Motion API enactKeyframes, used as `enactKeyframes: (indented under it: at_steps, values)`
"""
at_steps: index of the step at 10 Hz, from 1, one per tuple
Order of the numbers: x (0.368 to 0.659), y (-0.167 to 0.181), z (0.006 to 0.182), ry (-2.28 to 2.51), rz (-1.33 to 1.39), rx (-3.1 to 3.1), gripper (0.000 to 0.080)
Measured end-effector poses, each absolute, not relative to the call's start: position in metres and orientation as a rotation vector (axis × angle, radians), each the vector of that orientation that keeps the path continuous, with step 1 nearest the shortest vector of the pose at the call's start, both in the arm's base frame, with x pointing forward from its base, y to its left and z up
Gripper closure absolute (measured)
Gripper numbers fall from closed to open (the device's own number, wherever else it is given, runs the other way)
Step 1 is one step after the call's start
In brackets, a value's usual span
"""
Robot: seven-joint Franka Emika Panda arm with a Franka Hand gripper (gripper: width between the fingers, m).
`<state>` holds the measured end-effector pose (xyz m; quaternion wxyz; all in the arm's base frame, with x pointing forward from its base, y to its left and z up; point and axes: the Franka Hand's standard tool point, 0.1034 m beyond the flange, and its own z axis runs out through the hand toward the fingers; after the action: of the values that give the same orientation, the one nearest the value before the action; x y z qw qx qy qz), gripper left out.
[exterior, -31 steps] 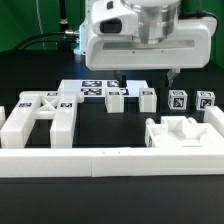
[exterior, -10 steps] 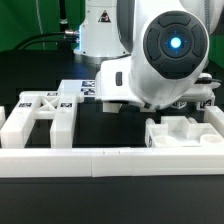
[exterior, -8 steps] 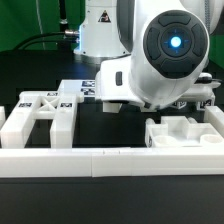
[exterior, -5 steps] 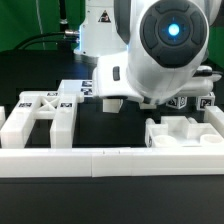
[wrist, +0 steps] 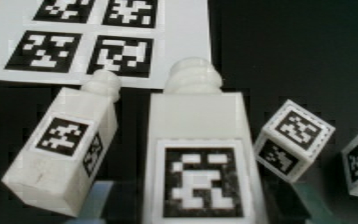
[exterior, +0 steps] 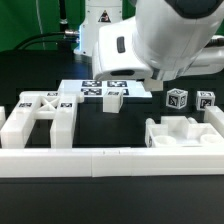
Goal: Assemble chair
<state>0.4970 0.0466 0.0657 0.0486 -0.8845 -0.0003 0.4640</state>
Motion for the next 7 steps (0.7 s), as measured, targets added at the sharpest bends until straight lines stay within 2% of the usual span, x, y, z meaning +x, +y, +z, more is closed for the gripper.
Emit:
enactKeyframes:
  at_steps: [3,4,6,7]
  values:
    - [0.507,0.042,0.063,-0.028,1.35,-2.705,0.0515]
    - [0.524,0.042,0.068,-0.029,1.233,-2.764,0.0515]
    - [0.545,0.045,0.09,-0.034,1.019,-2.854,0.0515]
    - [0.552,0.044,0.085,-0.023,0.883,-2.903,0.0515]
